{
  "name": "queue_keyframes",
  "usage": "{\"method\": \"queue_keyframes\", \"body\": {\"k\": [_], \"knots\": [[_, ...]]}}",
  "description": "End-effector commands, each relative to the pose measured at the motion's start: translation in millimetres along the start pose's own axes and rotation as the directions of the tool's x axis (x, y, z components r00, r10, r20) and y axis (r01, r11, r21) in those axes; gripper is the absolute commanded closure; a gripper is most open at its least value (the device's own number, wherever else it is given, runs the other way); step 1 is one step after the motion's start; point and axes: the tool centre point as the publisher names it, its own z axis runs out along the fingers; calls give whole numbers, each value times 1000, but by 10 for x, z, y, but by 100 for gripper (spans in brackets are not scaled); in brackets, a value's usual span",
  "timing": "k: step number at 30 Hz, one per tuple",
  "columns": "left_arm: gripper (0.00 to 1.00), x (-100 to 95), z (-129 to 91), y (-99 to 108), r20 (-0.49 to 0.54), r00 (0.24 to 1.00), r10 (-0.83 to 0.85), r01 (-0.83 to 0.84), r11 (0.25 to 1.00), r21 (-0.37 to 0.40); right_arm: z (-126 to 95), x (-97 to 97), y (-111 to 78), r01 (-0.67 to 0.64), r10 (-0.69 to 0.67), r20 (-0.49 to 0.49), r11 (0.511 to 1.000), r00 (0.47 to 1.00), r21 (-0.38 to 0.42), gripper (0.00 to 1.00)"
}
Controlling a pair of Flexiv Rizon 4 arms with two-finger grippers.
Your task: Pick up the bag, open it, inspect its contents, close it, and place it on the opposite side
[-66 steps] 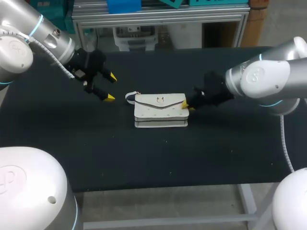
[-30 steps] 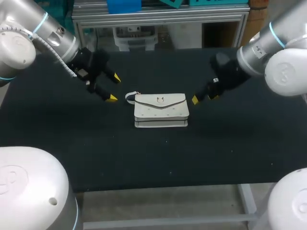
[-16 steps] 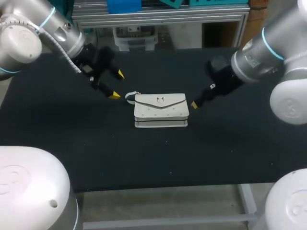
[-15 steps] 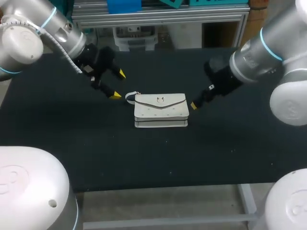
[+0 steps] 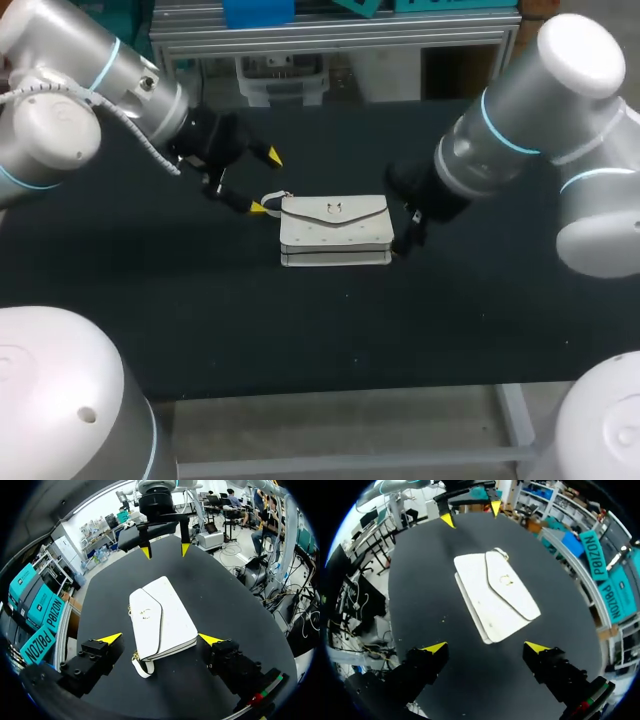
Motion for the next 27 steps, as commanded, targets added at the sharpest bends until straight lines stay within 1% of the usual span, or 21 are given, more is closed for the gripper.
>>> {"method": "queue_keyframes", "body": {"k": [1,3,12,13,14,15,16,17,18,20,21,25,27], "knots": [[0,4,78,21,-15,1000,9,-8,997,71,168,56,11,111,-111,124,994,986,13,0],[0,1,89,4,-35,999,5,-3,997,80,247,71,11,185,-185,37,983,982,20,0],[0,1,89,4,-35,999,5,-3,997,80,247,71,11,185,-185,37,983,982,20,0],[0,5,117,2,-23,1000,19,-17,997,78,261,85,47,207,-210,72,977,975,49,0],[0,9,162,-5,-26,998,51,-49,995,91,280,96,90,241,-246,107,969,963,61,0],[0,11,216,-9,0,998,69,-68,994,85,310,110,144,317,-323,135,946,937,67,0],[0,10,243,-11,8,996,86,-86,993,84,330,112,164,334,-344,160,938,925,92,0],[0,12,286,-16,11,993,116,-117,990,82,371,96,180,348,-362,171,931,916,107,0],[0,2,333,-19,22,991,131,-133,987,85,430,81,202,397,-408,173,913,896,100,0],[0,2,384,-31,37,984,171,-174,982,68,498,49,224,414,-431,181,902,884,122,0],[0,-15,412,-37,36,985,168,-170,982,82,533,40,242,441,-456,180,890,872,119,0],[0,-46,438,-45,46,982,184,-188,977,103,601,40,290,483,-500,195,866,844,130,0],[0,-76,443,-48,42,981,189,-193,975,110,641,4,279,494,-512,201,859,835,133,0]]}}
